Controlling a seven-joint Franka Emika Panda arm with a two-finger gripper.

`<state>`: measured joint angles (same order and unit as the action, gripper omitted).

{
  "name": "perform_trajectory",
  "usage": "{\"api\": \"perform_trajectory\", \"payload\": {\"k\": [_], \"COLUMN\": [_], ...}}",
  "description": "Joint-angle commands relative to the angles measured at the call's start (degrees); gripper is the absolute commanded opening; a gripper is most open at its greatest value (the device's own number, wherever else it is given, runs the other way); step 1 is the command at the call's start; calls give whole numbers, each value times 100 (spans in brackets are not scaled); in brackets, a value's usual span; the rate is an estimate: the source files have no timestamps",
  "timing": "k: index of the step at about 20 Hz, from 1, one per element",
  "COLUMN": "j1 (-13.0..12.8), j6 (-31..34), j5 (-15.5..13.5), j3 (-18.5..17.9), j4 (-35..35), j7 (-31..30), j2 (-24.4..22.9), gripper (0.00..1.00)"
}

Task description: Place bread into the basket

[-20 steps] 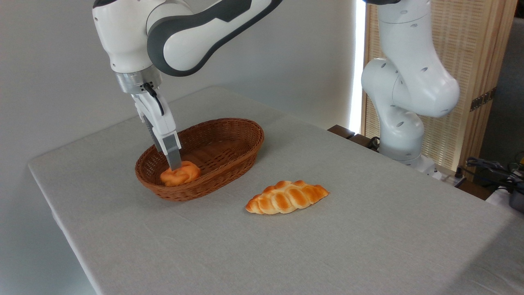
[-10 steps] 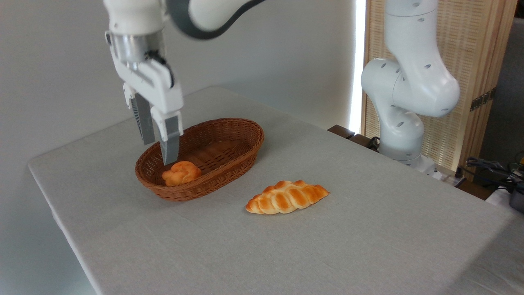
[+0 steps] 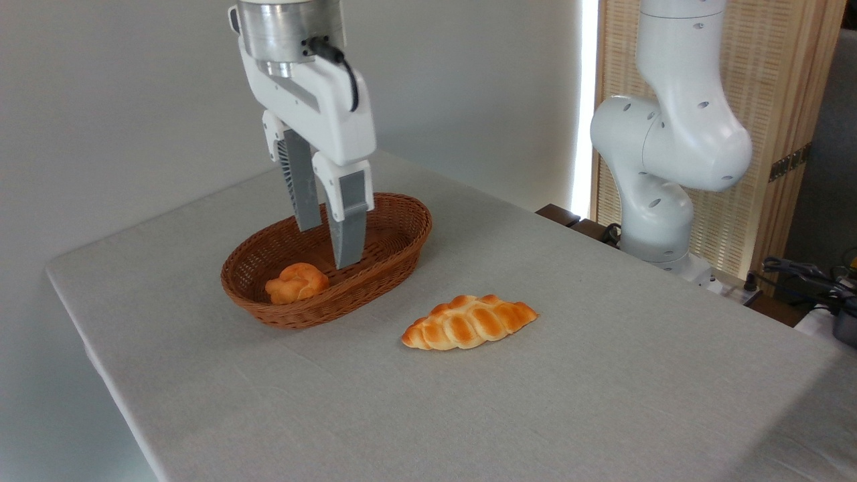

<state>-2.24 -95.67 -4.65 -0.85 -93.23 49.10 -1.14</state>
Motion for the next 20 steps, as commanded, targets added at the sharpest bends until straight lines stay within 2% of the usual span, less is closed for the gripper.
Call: {"api": "perform_trajectory", "payload": {"k": [1, 8, 15, 16, 18, 20], "j1": [-40, -40, -40, -40, -40, -40], "j6": [443, 646, 611, 611, 620, 620], "j5": [-124, -54, -1, 34, 331, 368], "j3": [-29, 93, 33, 33, 111, 120], "j4": [226, 235, 429, 429, 429, 429], "j7": [12, -322, -331, -331, -453, -533], "j2": [61, 78, 166, 166, 166, 166], "gripper": [100, 100, 100, 100, 100, 100]}}
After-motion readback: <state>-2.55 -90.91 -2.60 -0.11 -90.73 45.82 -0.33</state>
